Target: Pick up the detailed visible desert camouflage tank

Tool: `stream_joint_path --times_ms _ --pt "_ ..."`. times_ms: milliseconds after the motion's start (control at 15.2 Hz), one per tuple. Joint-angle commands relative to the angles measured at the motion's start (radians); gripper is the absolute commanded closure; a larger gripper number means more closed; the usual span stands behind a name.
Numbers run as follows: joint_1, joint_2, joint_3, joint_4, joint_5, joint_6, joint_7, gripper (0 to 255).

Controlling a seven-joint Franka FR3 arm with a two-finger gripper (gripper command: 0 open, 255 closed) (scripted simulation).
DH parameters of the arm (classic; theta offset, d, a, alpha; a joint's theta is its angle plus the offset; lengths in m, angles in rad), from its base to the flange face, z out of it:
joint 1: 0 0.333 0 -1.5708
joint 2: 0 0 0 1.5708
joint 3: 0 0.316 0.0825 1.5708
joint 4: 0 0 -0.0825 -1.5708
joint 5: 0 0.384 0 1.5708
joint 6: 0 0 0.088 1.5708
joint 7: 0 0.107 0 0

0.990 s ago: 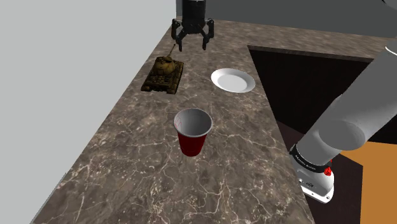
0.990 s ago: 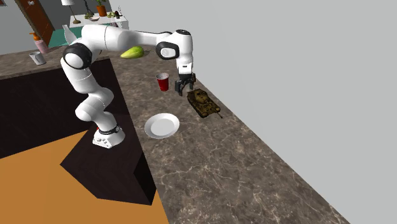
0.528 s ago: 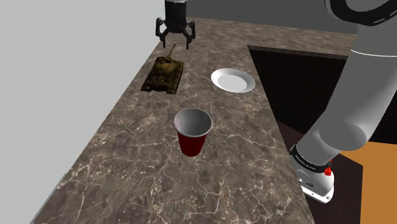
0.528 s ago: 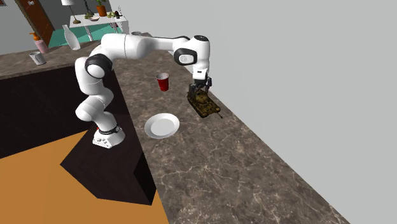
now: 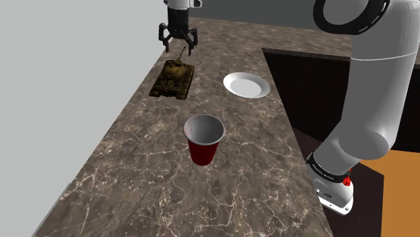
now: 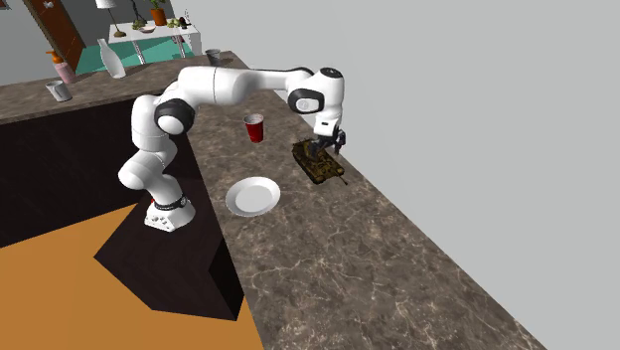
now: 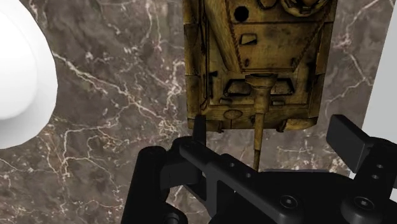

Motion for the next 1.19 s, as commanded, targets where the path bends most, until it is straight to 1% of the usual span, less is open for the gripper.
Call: stream_joint_path --times_ms 0,132,264,330,924,1122 --pt "-0.001 0.003 -0.001 -0.023 0.000 0.027 0.002 0" --pt "-0.003 0.002 -0.001 -0.059 0.000 0.062 0.001 0" --pt "-0.003 0.002 -0.001 -0.059 0.000 0.062 0.001 0" --pt "-0.003 0.002 -0.001 -0.060 0.000 0.062 0.001 255" --pt "-0.003 0.002 -0.001 -0.059 0.000 0.062 0.001 255" --pt "0.000 0.003 -0.001 -0.017 0.000 0.021 0.002 255"
